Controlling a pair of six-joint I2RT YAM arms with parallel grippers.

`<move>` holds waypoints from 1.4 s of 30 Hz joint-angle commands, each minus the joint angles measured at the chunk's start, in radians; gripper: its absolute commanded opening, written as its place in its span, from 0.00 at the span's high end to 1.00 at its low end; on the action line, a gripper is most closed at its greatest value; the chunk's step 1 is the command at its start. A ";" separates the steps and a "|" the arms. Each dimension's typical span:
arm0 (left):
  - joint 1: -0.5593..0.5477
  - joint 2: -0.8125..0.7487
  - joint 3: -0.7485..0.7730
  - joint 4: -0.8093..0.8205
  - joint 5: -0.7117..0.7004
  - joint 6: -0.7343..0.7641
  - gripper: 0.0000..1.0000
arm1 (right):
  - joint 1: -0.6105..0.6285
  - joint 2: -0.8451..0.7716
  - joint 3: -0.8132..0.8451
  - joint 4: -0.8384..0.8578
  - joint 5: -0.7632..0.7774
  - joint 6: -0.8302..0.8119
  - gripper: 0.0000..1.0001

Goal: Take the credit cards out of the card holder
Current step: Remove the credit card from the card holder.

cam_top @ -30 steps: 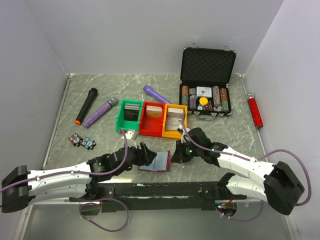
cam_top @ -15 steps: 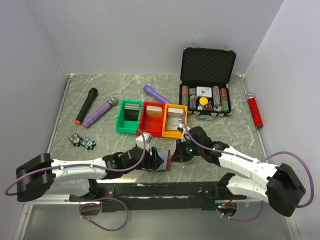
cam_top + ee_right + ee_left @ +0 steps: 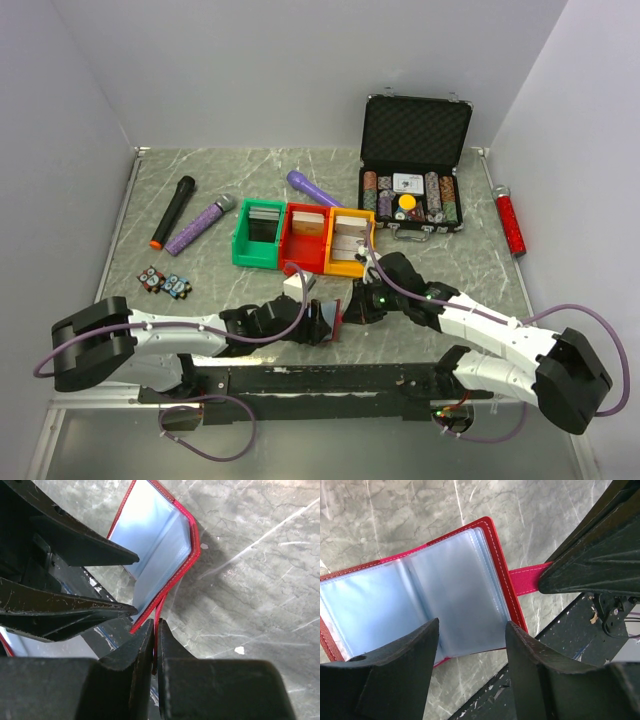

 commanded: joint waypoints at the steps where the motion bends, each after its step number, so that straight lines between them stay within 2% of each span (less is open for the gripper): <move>1: -0.006 0.006 0.026 0.048 -0.002 0.012 0.40 | 0.009 -0.023 0.045 0.001 0.012 -0.010 1.00; 6: -0.006 0.023 0.026 0.059 0.001 0.016 0.41 | 0.009 -0.026 0.048 0.001 0.012 -0.008 1.00; 12: -0.006 0.035 0.021 0.049 -0.020 0.009 0.57 | 0.009 -0.037 0.050 -0.011 0.015 -0.010 1.00; 19: -0.006 0.018 0.007 -0.003 -0.094 -0.025 0.70 | 0.009 -0.044 0.047 -0.018 0.020 -0.013 1.00; 27: -0.006 -0.049 -0.027 -0.102 -0.216 -0.073 0.73 | 0.009 -0.044 0.047 -0.018 0.023 -0.014 1.00; 29: -0.008 -0.083 -0.045 -0.080 -0.206 -0.068 0.68 | 0.009 -0.043 0.048 -0.018 0.018 -0.014 1.00; 30: -0.006 -0.112 -0.062 -0.049 -0.184 -0.056 0.62 | 0.009 -0.041 0.048 -0.019 0.018 -0.014 1.00; 32: -0.006 -0.166 -0.091 0.040 -0.132 -0.024 0.41 | 0.008 -0.043 0.048 -0.019 0.020 -0.014 1.00; 34: -0.006 -0.178 -0.099 0.069 -0.095 -0.005 0.31 | 0.009 -0.041 0.045 -0.014 0.018 -0.013 1.00; 37: -0.006 -0.136 -0.062 0.069 -0.051 0.019 0.29 | 0.009 -0.038 0.044 -0.010 0.017 -0.010 1.00; 42: -0.008 -0.047 -0.034 0.094 -0.006 0.029 0.34 | 0.009 -0.038 0.045 -0.011 0.017 -0.010 1.00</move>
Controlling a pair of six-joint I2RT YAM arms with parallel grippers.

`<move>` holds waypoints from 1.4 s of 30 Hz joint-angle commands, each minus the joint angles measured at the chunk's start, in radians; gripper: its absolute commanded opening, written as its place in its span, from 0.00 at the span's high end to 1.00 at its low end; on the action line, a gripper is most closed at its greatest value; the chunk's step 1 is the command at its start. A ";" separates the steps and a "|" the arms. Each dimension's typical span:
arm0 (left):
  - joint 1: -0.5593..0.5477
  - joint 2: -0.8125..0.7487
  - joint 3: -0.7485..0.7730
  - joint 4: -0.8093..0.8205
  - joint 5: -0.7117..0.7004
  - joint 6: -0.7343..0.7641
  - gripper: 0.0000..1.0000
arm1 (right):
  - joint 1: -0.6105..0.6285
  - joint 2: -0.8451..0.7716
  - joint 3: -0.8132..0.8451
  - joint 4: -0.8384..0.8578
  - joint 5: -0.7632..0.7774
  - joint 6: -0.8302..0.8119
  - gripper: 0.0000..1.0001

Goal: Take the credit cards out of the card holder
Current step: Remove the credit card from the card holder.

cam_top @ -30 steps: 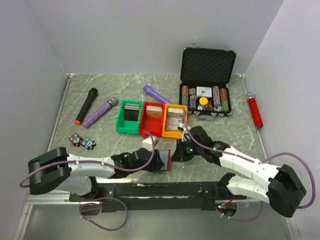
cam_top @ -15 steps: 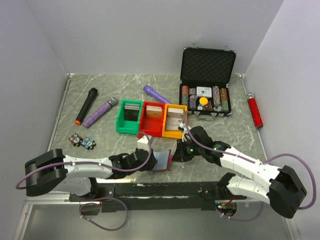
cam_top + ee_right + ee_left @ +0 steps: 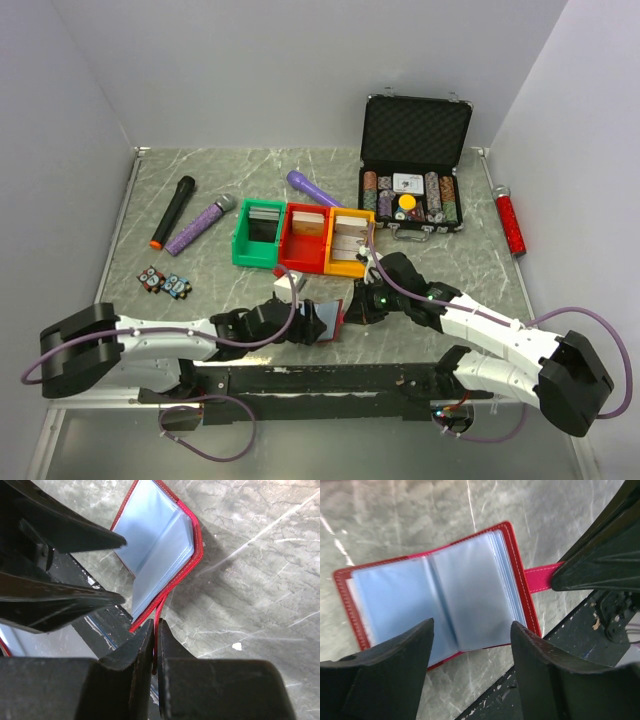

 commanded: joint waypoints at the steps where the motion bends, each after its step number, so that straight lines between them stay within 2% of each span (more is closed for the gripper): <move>1: -0.008 0.053 0.036 0.071 0.063 0.028 0.35 | 0.009 -0.022 0.040 0.013 0.005 -0.004 1.00; 18: -0.007 0.074 0.052 0.093 0.096 0.043 0.35 | 0.009 -0.017 0.042 0.008 0.005 -0.010 1.00; 26: -0.007 0.123 0.065 0.074 0.084 0.040 0.46 | 0.009 -0.028 0.048 -0.007 0.008 -0.014 1.00; 35: -0.007 0.159 0.068 0.079 0.082 0.040 0.49 | 0.009 -0.037 0.059 -0.022 0.010 -0.017 1.00; 42: -0.007 0.188 0.073 0.022 0.013 0.017 0.59 | 0.009 -0.042 0.071 -0.036 0.013 -0.023 1.00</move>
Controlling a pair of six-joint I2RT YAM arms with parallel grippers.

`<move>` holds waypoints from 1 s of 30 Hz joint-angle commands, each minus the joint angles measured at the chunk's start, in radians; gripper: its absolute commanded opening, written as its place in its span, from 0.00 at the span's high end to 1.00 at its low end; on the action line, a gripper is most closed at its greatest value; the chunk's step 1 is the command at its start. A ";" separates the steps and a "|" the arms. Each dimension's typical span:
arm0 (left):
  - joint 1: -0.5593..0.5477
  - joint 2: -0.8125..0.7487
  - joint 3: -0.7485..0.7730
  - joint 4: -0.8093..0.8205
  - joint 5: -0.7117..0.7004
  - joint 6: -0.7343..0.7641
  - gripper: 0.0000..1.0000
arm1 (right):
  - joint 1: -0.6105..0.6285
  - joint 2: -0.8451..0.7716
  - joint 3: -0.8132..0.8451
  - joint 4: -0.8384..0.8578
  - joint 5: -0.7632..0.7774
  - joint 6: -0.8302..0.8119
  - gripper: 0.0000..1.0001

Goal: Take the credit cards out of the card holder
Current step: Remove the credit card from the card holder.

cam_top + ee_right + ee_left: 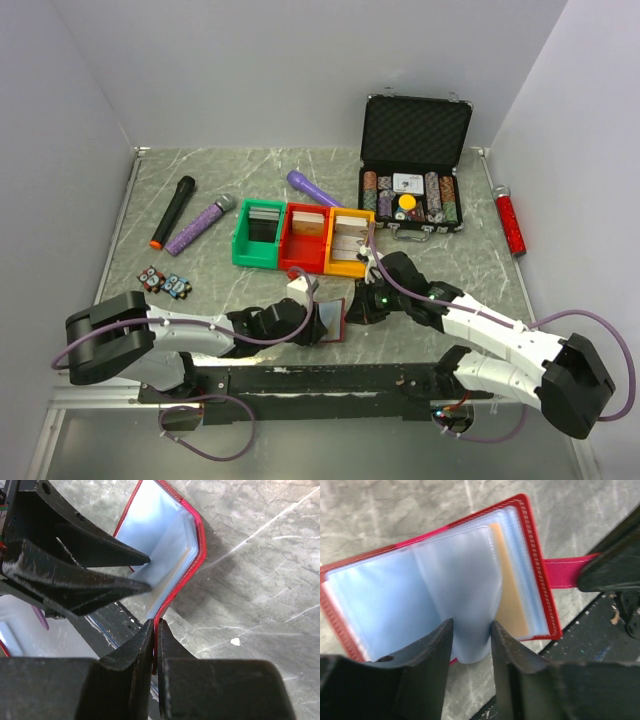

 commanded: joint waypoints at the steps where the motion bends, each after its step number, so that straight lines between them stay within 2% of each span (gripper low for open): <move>1: -0.005 0.006 0.018 -0.035 -0.069 -0.015 0.61 | 0.009 -0.026 0.057 -0.004 0.009 -0.009 1.00; 7: -0.005 -0.048 0.000 -0.092 -0.155 -0.055 0.68 | 0.009 -0.029 0.054 -0.004 0.012 -0.011 1.00; 11: -0.005 -0.103 -0.020 -0.129 -0.204 -0.084 0.67 | 0.009 -0.029 0.049 -0.006 0.015 -0.012 1.00; 15: -0.005 -0.176 -0.036 -0.193 -0.266 -0.123 0.60 | 0.009 -0.025 0.043 0.001 0.012 -0.014 1.00; 20: -0.005 -0.319 -0.049 -0.316 -0.339 -0.160 0.43 | 0.009 -0.011 0.043 0.001 0.010 -0.023 1.00; 22: -0.005 -0.374 -0.062 -0.293 -0.317 -0.129 0.38 | 0.009 -0.009 0.039 0.005 0.012 -0.023 1.00; 25: -0.005 -0.399 -0.077 -0.163 -0.229 -0.049 0.35 | 0.009 0.000 0.031 0.017 0.012 -0.021 1.00; 30: -0.005 -0.235 0.009 -0.066 -0.070 0.024 0.34 | 0.009 0.014 0.025 0.031 0.009 -0.017 1.00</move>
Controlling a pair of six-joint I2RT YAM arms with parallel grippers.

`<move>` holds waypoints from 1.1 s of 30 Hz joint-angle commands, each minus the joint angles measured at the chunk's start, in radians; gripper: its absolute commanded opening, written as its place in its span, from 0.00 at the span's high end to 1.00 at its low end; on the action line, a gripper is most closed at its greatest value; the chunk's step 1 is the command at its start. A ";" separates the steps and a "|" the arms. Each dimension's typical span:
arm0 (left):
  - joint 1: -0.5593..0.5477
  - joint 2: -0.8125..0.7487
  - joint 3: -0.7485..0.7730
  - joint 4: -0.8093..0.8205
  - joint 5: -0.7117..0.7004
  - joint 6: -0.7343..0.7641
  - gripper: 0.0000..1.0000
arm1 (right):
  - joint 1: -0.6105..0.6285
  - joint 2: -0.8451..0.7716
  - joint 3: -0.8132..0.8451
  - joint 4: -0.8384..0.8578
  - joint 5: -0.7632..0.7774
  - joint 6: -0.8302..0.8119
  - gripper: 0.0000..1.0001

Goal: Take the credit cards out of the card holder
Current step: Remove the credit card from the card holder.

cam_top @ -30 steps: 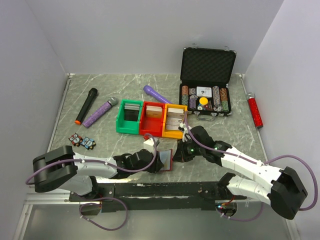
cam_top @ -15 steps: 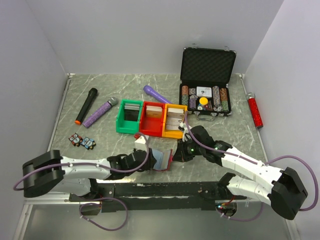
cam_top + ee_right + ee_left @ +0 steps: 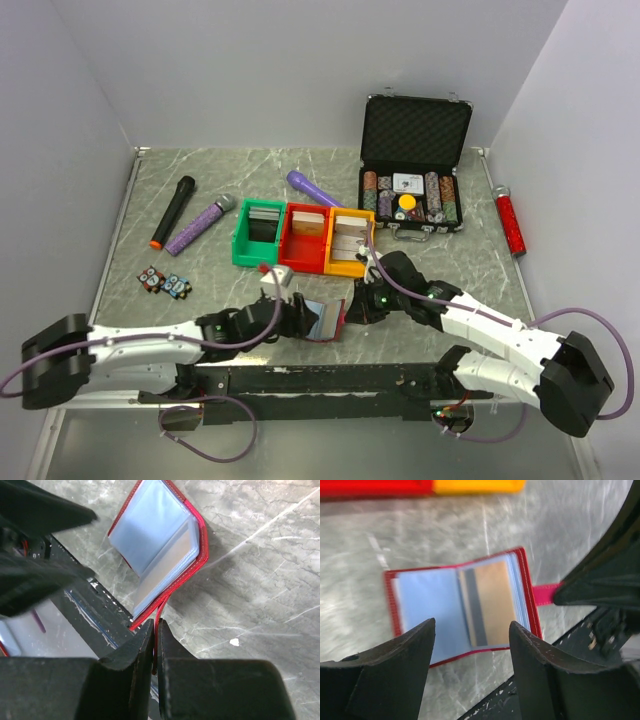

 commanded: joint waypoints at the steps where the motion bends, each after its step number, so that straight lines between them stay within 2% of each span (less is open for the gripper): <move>1: -0.005 0.147 0.079 0.123 0.157 0.089 0.34 | 0.009 0.005 0.018 0.039 0.007 -0.005 1.00; 8: -0.005 0.293 0.120 0.184 0.217 0.090 0.30 | 0.009 -0.011 0.015 0.021 0.018 -0.006 1.00; 17: -0.008 0.325 0.126 0.172 0.221 0.101 0.32 | 0.009 -0.009 0.010 0.025 0.021 -0.006 1.00; 23: -0.006 0.325 0.110 0.151 0.180 0.070 0.48 | 0.009 -0.011 0.011 0.022 0.021 -0.008 1.00; 33: -0.006 0.233 0.071 0.083 0.089 0.033 0.58 | 0.009 -0.015 0.002 0.027 0.021 -0.005 1.00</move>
